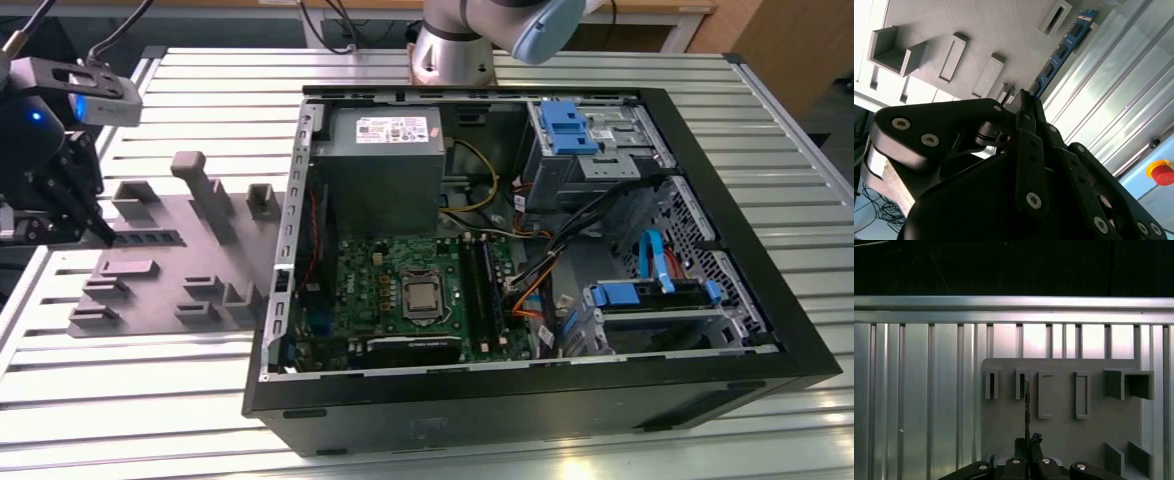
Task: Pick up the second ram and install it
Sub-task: 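Pick up the second ram and move it above second insertion slot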
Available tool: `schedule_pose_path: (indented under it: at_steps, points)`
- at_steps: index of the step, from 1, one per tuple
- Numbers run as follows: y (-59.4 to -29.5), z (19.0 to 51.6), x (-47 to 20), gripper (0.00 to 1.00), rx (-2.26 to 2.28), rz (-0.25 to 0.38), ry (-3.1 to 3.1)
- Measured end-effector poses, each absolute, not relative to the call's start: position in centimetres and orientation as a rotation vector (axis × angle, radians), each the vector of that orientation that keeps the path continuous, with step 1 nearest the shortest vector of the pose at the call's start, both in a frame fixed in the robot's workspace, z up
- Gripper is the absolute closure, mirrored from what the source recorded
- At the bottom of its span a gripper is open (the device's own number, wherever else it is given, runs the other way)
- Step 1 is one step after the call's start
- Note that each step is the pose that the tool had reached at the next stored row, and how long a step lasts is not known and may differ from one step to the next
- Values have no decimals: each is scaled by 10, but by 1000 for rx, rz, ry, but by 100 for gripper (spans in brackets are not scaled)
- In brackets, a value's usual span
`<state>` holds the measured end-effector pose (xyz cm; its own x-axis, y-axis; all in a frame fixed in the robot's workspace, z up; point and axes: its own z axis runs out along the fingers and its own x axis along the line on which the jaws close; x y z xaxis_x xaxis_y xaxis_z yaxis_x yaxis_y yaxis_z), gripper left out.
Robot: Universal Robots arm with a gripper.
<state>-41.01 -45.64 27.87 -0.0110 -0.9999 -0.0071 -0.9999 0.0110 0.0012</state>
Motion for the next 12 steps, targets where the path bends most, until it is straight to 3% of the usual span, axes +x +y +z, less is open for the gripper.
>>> schedule_pose_path:
  at_steps: [12]
  points:
    - [-456, 282, -410, 86, -2206, 9, 2231]
